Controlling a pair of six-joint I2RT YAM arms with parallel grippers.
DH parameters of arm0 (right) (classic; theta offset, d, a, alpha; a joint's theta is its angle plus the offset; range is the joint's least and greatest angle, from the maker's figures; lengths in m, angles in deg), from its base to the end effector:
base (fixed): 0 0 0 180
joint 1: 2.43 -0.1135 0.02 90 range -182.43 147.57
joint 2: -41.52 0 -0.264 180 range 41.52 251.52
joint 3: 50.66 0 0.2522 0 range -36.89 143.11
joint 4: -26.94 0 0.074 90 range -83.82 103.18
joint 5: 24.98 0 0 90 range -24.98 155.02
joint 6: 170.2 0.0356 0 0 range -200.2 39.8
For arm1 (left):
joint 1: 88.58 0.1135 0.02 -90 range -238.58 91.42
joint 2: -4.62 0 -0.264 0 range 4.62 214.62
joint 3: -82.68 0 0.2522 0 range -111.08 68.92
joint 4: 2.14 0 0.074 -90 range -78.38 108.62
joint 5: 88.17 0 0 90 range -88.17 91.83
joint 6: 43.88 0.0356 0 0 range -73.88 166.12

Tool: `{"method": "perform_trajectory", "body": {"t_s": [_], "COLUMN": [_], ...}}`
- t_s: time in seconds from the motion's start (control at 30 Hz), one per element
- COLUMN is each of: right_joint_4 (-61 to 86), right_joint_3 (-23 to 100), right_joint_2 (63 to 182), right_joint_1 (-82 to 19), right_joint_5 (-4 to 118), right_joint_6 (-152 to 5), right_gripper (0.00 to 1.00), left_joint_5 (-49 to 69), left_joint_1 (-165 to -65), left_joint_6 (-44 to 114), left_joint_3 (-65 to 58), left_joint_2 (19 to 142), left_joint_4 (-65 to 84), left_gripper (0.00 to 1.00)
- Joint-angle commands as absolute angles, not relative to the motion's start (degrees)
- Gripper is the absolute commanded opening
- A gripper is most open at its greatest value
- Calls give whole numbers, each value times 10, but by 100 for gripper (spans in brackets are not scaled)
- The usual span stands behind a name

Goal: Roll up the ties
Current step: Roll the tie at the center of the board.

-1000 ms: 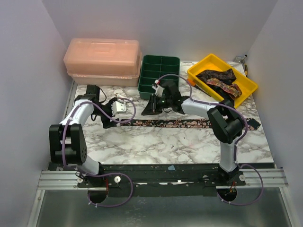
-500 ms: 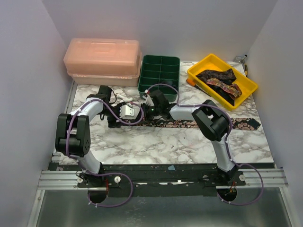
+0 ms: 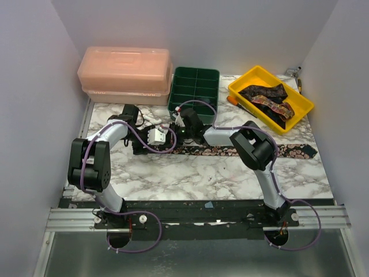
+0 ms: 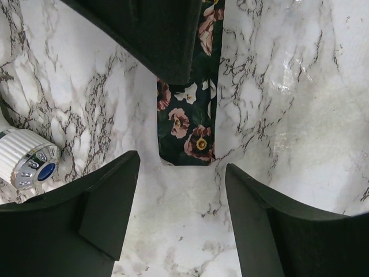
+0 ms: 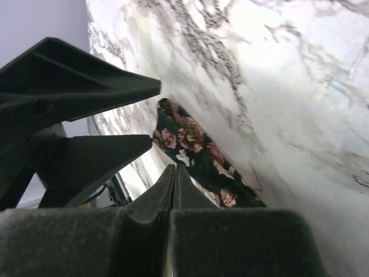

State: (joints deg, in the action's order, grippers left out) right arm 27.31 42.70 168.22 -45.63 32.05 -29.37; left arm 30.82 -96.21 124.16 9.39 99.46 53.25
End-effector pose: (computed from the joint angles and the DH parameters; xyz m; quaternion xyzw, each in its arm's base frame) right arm 0.3334 0.3397 0.1300 -0.0791 0.8497 0.5049 0.1297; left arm 0.2957 -0.0570 0.1815 0.6749 0.6860 -0.1397 0.2333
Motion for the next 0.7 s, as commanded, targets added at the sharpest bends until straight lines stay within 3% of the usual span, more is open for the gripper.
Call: {"method": "perform_trajectory", "body": {"t_s": [0.0, 0.47, 0.67], "right_joint_4": [264, 225, 225], "right_joint_3": [428, 386, 379], "right_joint_2": [1716, 1723, 1725], "right_joint_1": [-461, -460, -460], "right_joint_5": [354, 393, 394], "right_joint_6": [-288, -339, -351], "right_gripper": [0, 0, 0], "left_joint_5": [300, 210, 186], "left_joint_1": [-967, -1017, -1027], "left_joint_6": [1245, 1212, 1193], "left_joint_3": [99, 114, 98], "left_joint_2": [998, 994, 1007], "left_joint_4": [533, 511, 518], "left_gripper": [67, 70, 62]}}
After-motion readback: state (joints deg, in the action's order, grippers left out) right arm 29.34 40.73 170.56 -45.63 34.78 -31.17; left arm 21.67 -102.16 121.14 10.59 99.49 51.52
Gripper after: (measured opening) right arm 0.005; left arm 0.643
